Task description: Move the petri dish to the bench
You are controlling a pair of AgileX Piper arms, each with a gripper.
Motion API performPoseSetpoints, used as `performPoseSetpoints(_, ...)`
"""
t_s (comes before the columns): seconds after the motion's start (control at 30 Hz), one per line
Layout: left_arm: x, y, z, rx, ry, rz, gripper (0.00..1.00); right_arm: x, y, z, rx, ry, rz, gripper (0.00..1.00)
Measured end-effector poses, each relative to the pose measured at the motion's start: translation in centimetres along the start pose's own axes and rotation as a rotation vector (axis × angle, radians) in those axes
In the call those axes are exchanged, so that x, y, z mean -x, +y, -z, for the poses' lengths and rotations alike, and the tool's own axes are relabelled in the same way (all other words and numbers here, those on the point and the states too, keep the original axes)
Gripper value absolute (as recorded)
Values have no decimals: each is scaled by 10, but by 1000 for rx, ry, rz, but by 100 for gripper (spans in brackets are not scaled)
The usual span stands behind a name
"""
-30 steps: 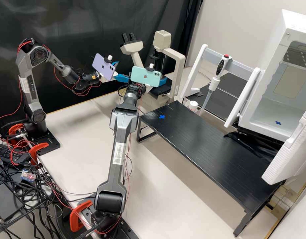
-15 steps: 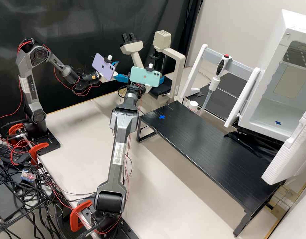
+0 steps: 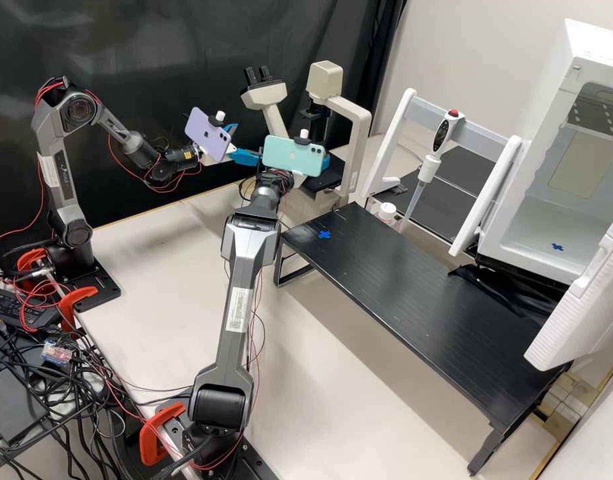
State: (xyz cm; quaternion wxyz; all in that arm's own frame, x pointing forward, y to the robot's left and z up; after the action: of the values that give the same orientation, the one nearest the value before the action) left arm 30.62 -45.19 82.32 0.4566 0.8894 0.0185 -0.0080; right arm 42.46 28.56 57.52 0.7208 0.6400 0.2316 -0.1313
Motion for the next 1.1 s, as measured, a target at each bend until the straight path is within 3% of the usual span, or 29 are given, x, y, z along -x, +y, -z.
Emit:
performPoseSetpoints(0.43, 0, 0, 0, 0, 0, 0, 100, 61, 8, -21, -10, 28, -85, 0)
performPoseSetpoints(0.63, 0, 0, 0, 0, 0, 0, 100, 94, 12, -27, 20, 84, -118, 0)
performPoseSetpoints(0.73, 0, 0, 0, 0, 0, 0, 100, 109, 13, -31, 19, 104, -131, 0)
performPoseSetpoints(0.87, 0, 0, 0, 0, 0, 0, 100, 129, 12, -42, -3, 111, -144, 0)
performPoseSetpoints(1.1, 0, 0, 0, 0, 0, 0, 100, 165, 14, -72, 5, 125, -174, 0)
